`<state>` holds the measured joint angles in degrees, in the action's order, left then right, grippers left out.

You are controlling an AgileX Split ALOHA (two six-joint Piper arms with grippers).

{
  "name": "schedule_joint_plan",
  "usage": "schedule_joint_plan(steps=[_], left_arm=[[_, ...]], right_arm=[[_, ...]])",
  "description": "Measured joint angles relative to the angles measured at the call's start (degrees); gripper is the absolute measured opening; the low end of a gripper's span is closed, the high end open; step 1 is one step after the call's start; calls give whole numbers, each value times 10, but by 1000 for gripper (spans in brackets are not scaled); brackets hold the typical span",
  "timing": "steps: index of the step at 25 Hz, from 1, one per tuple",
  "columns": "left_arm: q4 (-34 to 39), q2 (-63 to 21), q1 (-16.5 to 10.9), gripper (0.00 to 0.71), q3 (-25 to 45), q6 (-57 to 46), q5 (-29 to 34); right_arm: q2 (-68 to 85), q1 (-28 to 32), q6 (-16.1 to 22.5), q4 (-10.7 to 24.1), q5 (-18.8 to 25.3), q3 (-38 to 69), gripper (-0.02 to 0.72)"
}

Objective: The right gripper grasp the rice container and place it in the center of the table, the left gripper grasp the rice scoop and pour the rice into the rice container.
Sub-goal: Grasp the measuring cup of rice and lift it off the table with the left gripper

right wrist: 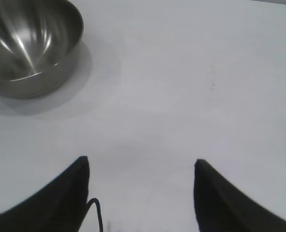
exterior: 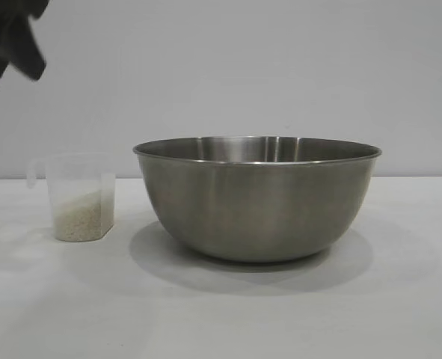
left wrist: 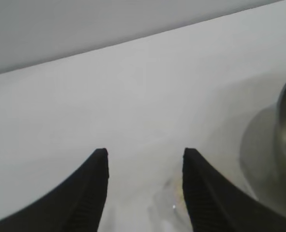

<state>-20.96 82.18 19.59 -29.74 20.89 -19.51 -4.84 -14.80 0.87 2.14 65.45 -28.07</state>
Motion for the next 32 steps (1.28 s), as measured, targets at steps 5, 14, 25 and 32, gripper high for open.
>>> schedule_joint_plan(steps=[5,14,25,32], left_arm=[[7,-3,31,350,80,-27,-137],[53,-3,34,398,147,-62,-196],[54,143,34,361,152,-105,-309],[68,243,34,351,152,-142,-453]], right_arm=[[0,0,0,0,0,0,399],[0,0,0,0,0,0,399],[0,0,0,0,-1,0,399],[0,0,0,0,-1,0,344]])
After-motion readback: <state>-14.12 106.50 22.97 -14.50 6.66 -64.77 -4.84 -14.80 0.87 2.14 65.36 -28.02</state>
